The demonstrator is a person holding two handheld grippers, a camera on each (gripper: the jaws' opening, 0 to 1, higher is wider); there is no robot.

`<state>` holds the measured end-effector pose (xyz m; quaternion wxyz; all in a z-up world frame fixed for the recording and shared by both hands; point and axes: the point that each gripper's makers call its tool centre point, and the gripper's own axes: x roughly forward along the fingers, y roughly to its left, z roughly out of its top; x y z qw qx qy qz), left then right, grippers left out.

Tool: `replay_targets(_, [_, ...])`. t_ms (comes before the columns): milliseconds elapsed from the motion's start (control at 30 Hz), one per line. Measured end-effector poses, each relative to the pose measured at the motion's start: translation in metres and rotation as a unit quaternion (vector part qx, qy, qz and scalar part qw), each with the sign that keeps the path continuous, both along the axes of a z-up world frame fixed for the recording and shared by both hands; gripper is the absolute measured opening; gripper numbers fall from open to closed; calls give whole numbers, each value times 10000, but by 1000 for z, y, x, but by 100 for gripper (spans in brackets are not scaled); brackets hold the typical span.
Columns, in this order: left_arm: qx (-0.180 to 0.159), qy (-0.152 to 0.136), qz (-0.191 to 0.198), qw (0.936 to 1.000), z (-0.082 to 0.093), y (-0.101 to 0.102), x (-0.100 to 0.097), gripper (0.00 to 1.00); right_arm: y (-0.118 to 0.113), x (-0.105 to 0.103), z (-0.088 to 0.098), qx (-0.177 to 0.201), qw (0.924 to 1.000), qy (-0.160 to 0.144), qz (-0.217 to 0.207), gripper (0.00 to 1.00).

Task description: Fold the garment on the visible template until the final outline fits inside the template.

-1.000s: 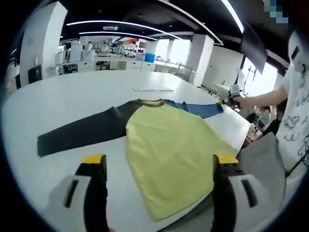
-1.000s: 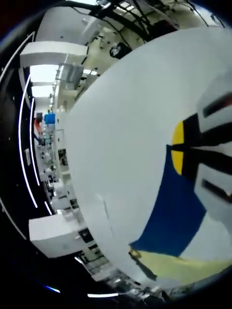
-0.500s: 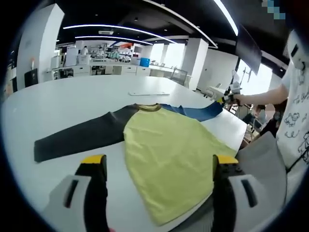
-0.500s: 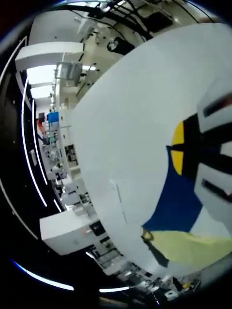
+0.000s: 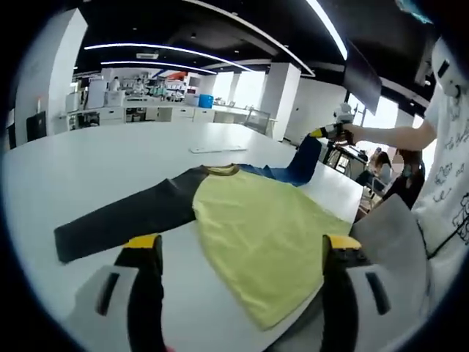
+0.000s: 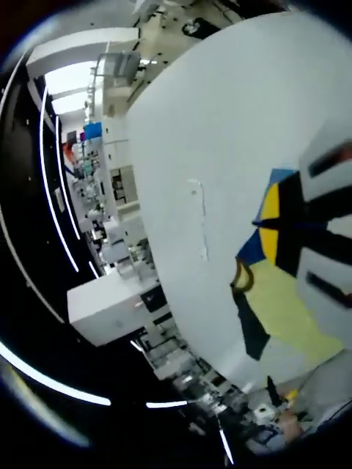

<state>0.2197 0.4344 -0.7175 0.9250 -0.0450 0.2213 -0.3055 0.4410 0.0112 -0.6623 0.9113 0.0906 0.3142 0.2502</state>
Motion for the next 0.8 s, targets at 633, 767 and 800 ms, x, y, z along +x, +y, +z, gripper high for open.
replay_targets(633, [331,168,-606,9975,-27,57,-4,87,200,3,6,562,9936,112,972,0])
replay_targets(767, [206,192,-569,9980,-31,61,1,87,235,4,4,675,9908,159,1166,0])
replay_targets(800, [191,199,-564,9980,-32,61,2,87,242,4,3,703,9900,188,1205,0])
